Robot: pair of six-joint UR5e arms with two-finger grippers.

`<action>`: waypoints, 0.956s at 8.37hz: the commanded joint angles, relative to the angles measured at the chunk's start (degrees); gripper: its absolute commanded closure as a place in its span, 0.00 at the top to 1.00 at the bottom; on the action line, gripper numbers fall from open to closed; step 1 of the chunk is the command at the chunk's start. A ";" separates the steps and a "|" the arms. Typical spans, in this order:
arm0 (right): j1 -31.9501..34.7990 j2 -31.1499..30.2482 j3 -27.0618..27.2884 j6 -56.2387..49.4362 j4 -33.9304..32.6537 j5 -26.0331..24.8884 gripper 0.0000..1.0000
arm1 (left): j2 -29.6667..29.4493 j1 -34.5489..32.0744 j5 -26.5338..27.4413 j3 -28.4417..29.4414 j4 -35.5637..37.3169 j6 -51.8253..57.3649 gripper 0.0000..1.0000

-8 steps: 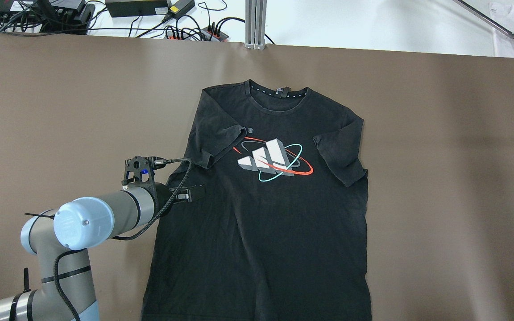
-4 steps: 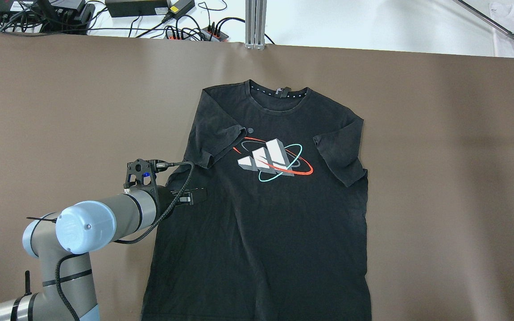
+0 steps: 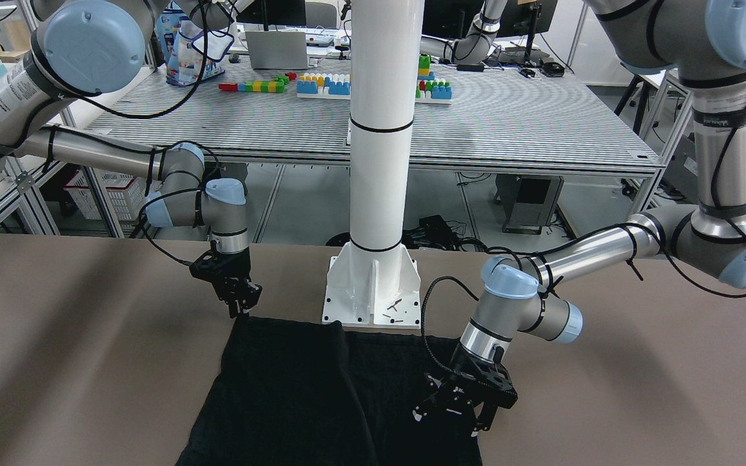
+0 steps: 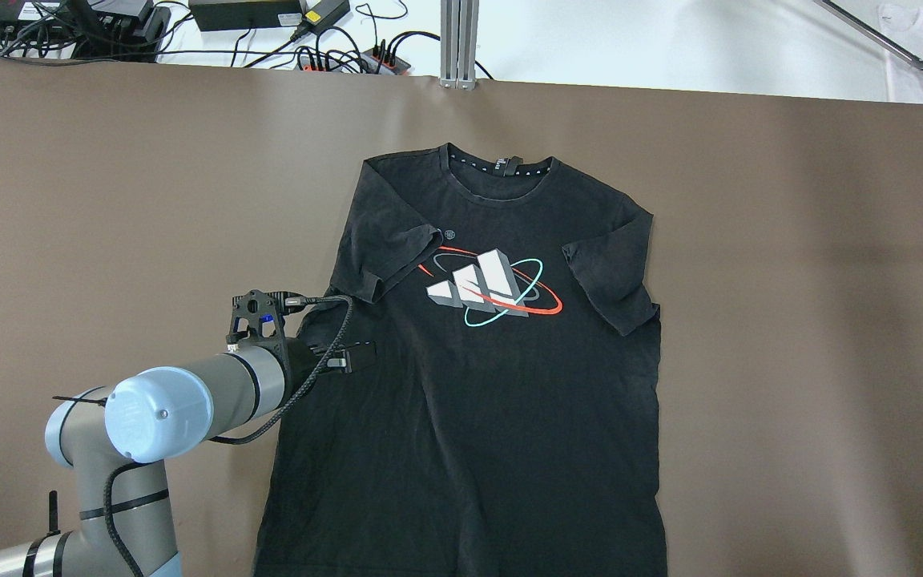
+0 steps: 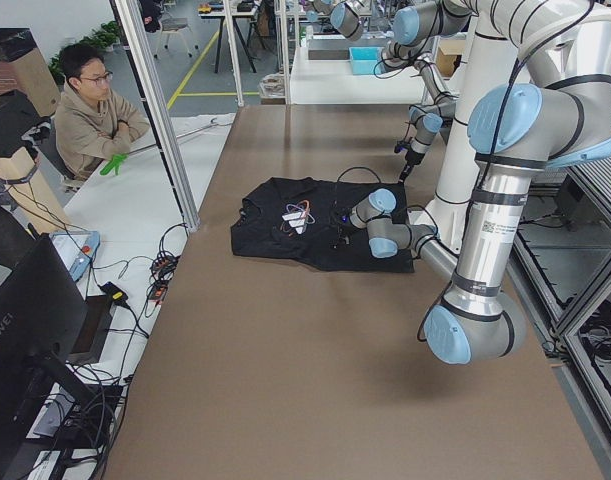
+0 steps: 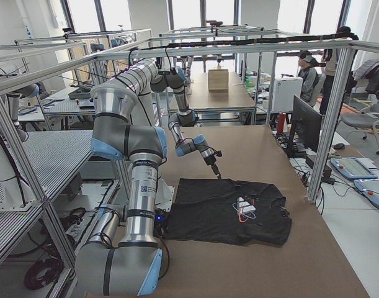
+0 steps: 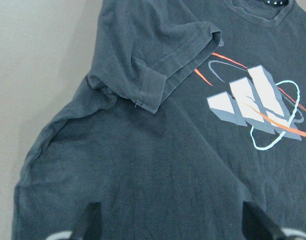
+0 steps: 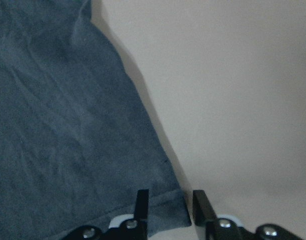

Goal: Fold clothes

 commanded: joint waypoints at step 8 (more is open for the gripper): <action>-0.49 -0.04 0.25 0.00 -0.23 -0.38 0.00 | 1.88 0.32 0.03 -1.54 0.09 -2.09 1.00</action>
